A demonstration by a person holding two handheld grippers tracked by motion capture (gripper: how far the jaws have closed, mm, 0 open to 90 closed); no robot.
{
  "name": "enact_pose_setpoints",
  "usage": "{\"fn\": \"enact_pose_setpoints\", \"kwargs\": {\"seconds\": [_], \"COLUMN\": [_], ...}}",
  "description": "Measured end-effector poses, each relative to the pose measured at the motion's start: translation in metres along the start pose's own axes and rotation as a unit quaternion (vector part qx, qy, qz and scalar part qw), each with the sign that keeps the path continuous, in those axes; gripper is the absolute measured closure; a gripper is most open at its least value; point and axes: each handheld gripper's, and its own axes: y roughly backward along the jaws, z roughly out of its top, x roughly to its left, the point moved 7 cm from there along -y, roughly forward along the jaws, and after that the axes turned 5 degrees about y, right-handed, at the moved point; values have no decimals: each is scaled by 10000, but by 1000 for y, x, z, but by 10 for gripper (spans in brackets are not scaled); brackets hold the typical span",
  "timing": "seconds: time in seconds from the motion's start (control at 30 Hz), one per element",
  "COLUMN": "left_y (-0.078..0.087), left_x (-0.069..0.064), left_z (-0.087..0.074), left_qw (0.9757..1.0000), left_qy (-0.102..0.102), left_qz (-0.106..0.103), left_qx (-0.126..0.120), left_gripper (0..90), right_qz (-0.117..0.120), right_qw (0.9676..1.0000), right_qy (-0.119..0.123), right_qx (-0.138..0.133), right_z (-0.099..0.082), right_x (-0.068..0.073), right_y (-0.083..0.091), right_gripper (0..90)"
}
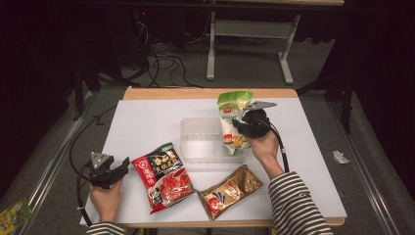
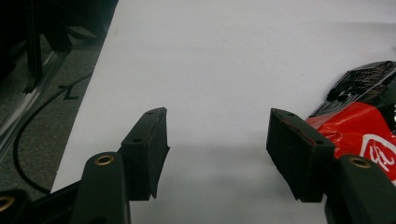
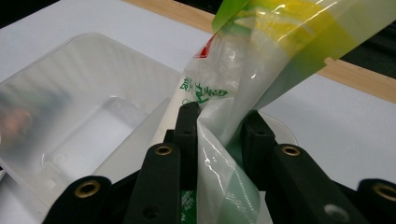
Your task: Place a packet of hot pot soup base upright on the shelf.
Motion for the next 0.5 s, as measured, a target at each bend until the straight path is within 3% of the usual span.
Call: {"fn": "enact_pose_setpoints", "kwargs": {"seconds": [0.5], "left_y": [0], "left_x": [0], "left_z": [0], "left_qw": [10000], "left_qy": [2], "left_qz": [0], "left_qx": [9], "left_gripper": [390], "right_qz": [142], "right_qw": [9997], "right_qy": [123], "right_qx": [168], "right_z": [-7], "right_x": [4], "right_y": [-1], "right_gripper": [652]}}
